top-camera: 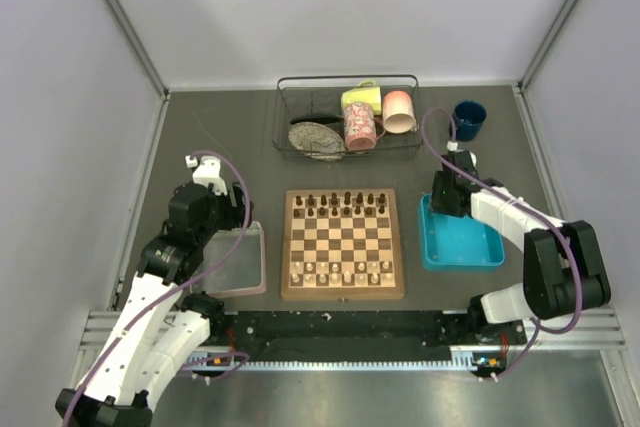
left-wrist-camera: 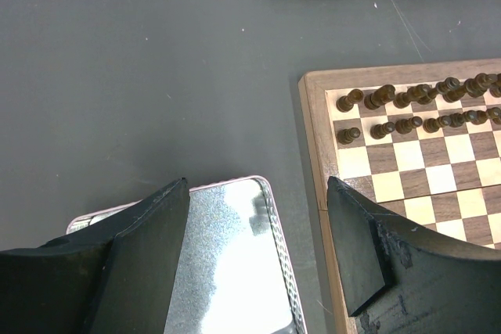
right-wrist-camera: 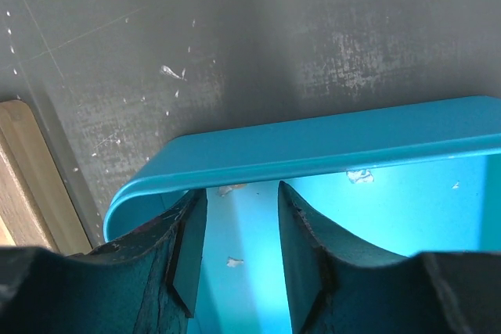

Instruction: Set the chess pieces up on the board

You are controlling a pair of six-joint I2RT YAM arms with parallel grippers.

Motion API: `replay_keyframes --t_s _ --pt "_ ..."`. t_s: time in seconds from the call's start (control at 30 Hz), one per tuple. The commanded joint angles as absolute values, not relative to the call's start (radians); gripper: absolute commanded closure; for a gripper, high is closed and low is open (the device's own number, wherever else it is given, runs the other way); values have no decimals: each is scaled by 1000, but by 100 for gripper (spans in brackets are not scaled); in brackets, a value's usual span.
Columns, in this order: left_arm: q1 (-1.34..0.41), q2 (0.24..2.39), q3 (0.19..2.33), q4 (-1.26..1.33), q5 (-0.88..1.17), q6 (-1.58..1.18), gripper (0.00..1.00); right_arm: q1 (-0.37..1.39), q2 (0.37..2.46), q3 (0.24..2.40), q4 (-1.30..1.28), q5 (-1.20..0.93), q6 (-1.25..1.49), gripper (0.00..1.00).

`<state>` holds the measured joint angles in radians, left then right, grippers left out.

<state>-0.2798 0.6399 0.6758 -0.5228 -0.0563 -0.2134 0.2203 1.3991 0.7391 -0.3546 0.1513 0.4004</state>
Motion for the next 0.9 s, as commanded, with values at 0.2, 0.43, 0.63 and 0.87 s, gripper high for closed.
replay_keyframes --t_s 0.2,0.43,0.63,0.87 --pt "-284 649 667 -468 -48 -204 25 212 1450 752 -287 132 380 64" --pt "-284 644 667 -466 -51 -204 25 203 1486 767 -296 104 388 70" --pt "-284 643 667 -468 -51 -204 25 201 1496 775 -298 107 385 77" --pt "-284 643 667 -468 -51 -204 25 201 1493 776 -322 107 397 99"
